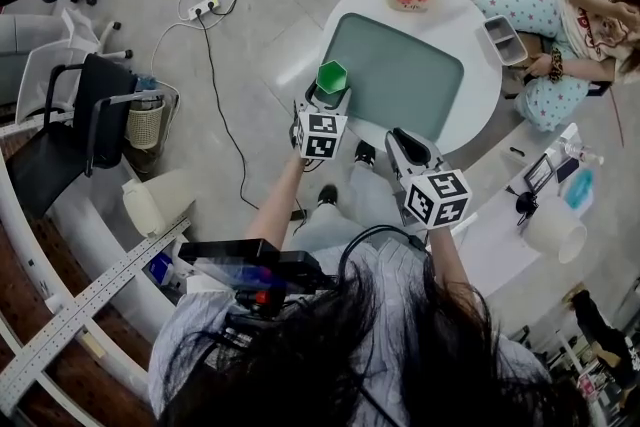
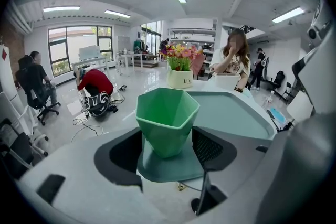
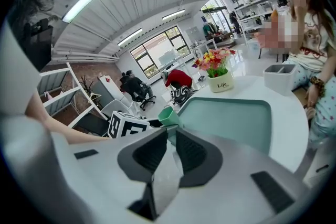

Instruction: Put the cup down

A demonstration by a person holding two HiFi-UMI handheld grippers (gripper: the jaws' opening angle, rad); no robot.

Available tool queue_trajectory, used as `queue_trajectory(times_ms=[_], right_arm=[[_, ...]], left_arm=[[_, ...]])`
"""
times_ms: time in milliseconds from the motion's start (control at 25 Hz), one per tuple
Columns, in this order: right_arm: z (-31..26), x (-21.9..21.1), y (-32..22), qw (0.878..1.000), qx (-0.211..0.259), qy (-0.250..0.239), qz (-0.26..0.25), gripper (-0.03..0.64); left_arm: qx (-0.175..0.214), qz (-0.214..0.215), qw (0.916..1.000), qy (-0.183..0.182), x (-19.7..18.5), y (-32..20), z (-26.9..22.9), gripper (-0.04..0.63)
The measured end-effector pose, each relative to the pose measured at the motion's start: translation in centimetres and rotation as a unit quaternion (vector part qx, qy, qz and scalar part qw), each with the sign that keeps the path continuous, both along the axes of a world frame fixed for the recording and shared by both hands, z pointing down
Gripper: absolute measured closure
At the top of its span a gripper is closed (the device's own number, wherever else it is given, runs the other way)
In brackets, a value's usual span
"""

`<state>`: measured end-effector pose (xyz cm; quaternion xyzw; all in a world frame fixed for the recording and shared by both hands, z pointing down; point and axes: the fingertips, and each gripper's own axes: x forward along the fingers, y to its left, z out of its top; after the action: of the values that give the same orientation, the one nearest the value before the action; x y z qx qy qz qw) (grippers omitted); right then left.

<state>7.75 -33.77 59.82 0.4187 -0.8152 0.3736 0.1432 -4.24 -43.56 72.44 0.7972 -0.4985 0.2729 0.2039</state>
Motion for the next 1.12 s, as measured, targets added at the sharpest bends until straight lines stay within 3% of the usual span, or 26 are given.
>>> queue_trajectory(times_ms=[600, 920, 1120], right_arm=[[-1.0, -1.5, 1.3, 1.000, 0.009, -0.021, -0.001, 0.545], [-2.4, -2.8, 2.2, 0.999, 0.032, -0.021, -0.007, 0.545], [-3.5, -3.3, 3.2, 0.999, 0.050, -0.020, 0.000, 0.545]], left_arm=[[-0.007, 0.031, 0.9991, -0.028, -1.5, 4.8, -2.2, 0.301], [0.032, 0.024, 0.9991, 0.011, -2.1, 6.8, -8.5, 0.302], [0.055, 0.042, 0.9971, 0.032, -2.2, 8.6, -13.3, 0.309]])
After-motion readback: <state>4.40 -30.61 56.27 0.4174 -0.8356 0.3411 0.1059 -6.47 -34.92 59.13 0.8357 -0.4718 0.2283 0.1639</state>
